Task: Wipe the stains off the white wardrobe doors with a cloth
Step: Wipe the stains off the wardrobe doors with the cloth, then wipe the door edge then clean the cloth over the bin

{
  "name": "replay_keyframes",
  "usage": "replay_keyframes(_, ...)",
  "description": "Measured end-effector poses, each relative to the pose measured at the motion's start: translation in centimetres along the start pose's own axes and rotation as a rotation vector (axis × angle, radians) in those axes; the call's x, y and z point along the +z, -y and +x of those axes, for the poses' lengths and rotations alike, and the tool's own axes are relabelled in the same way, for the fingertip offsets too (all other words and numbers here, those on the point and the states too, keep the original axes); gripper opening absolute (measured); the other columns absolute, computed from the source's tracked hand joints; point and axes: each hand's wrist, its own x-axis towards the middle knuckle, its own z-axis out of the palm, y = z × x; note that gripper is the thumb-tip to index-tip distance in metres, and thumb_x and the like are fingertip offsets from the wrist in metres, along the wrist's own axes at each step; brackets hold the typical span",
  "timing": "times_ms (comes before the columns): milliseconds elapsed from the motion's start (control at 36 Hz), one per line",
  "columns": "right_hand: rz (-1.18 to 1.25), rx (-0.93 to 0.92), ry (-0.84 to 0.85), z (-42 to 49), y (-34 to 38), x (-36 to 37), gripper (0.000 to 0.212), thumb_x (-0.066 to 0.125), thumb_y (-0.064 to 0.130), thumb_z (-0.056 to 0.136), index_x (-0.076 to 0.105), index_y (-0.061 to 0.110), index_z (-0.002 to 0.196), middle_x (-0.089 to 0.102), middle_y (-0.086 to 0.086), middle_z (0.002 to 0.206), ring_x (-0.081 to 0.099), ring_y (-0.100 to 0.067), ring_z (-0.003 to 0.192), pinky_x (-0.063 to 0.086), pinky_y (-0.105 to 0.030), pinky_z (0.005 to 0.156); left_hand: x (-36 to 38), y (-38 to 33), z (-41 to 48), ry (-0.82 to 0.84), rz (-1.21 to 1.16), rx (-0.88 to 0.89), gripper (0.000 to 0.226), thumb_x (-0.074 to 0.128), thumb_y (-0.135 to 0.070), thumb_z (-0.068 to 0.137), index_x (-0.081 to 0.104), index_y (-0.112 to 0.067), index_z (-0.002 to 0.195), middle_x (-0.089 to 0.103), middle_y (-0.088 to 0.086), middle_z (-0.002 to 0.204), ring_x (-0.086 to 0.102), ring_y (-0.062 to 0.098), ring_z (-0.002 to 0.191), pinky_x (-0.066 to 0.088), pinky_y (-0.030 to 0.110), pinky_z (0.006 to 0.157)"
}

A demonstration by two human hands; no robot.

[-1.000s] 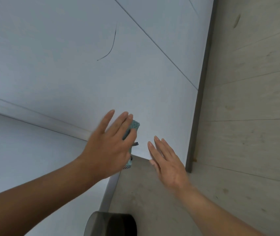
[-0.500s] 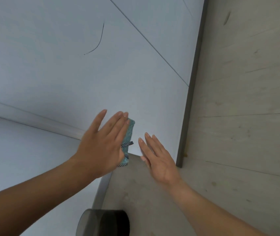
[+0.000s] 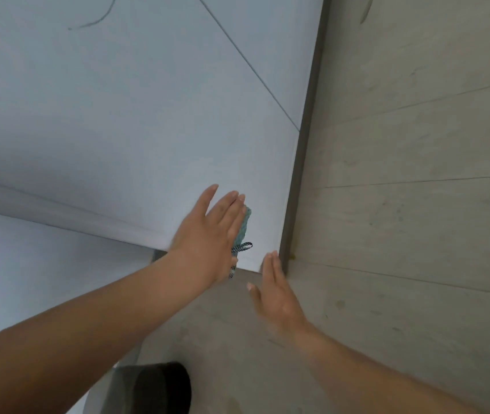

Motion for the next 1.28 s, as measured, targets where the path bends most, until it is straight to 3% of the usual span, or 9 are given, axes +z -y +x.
replay_keyframes(361,0.059,-0.055,0.072,-0.7,-1.6,-1.2,0.079,0.042,0.001,0.097,-0.003,0.012,0.161,-0.016,0.008,0.165,-0.012,-0.003,0.153,0.001,-0.014,0.121,0.6,-2.9,0.2,0.056,0.132,0.074,0.080,0.014,-0.051,0.108,-0.026,0.000,0.156,-0.029,0.019,0.165,-0.027,0.034,0.155,-0.026,0.064,0.116)
replay_keyframes(583,0.093,0.098,-0.213,-0.8,-3.5,-6.8,0.045,0.046,0.003,0.096,0.058,0.010,0.139,0.057,-0.007,0.140,0.051,-0.021,0.131,0.036,-0.027,0.108,1.4,-12.2,8.4,0.058,-0.018,0.193,0.071,0.015,-0.048,0.110,-0.014,-0.010,0.162,-0.019,0.010,0.170,-0.023,0.028,0.156,-0.022,0.060,0.118)
replay_keyframes(667,0.054,0.134,-0.223,-1.1,-4.6,-8.9,0.039,0.048,0.002,0.094,0.067,0.011,0.127,0.066,-0.006,0.126,0.058,-0.020,0.120,0.041,-0.027,0.101,1.6,-15.4,9.5,0.038,-0.118,0.195,0.063,0.022,-0.044,0.111,0.017,-0.013,0.165,0.005,0.013,0.173,-0.007,0.030,0.160,-0.019,0.059,0.120)
replay_keyframes(750,0.168,0.215,-0.272,-1.5,-5.4,-10.4,0.030,0.052,0.001,0.094,0.075,0.017,0.105,0.074,-0.002,0.109,0.066,-0.017,0.107,0.049,-0.026,0.095,1.8,-16.2,9.2,-0.209,-0.471,0.090,0.036,0.046,-0.023,0.101,0.073,-0.015,0.123,0.069,0.011,0.124,0.052,0.032,0.131,-0.003,0.049,0.124)
replay_keyframes(806,0.282,0.259,-0.260,-1.5,-5.5,-11.6,0.032,0.054,0.001,0.094,0.071,0.027,0.090,0.075,0.004,0.100,0.069,-0.016,0.102,0.054,-0.033,0.096,1.4,-15.5,8.1,-0.494,-0.780,-0.031,0.008,0.070,-0.015,0.083,0.076,-0.016,0.090,0.070,0.002,0.085,0.067,0.025,0.092,0.017,0.040,0.119)
replay_keyframes(861,0.412,0.275,-0.176,-1.8,-4.9,-13.2,0.027,0.057,0.006,0.097,0.072,0.028,0.092,0.075,0.007,0.099,0.069,-0.016,0.105,0.055,-0.036,0.096,0.8,-14.5,5.9,-0.580,-1.368,-0.085,0.010,0.071,-0.022,0.094,0.071,-0.018,0.103,0.066,0.000,0.105,0.063,0.016,0.097,0.036,0.031,0.104)
replay_keyframes(972,0.825,0.353,0.074,-3.2,-2.2,-15.6,0.024,0.052,0.024,0.104,0.072,0.020,0.116,0.072,-0.003,0.121,0.062,-0.020,0.118,0.049,-0.037,0.094,-0.9,-13.1,1.1,-0.389,-2.282,-0.051,0.011,0.056,-0.019,0.106,0.064,-0.026,0.110,0.059,0.002,0.121,0.058,-0.001,0.106,0.041,0.010,0.093)
replay_keyframes(1056,0.981,0.305,0.166,-3.9,-0.2,-16.6,0.037,0.050,0.032,0.104,0.068,0.006,0.123,0.070,-0.018,0.122,0.066,-0.027,0.110,0.049,-0.047,0.100,-1.1,-14.6,0.1,-0.304,-2.805,-0.136,0.021,0.056,-0.011,0.105,0.067,-0.017,0.121,0.076,0.006,0.114,0.072,0.015,0.103,0.057,0.030,0.088)
replay_keyframes(1278,0.549,0.281,-0.155,-5.5,0.4,-14.8,0.013,0.061,0.011,0.100,0.058,0.009,0.087,0.072,-0.014,0.092,0.070,-0.025,0.085,0.061,-0.049,0.085,-2.5,-16.3,-1.4,0.265,-3.509,-0.535,0.018,0.051,-0.006,0.099,0.060,0.003,0.111,0.066,0.019,0.100,0.068,0.031,0.086,0.063,0.043,0.076)
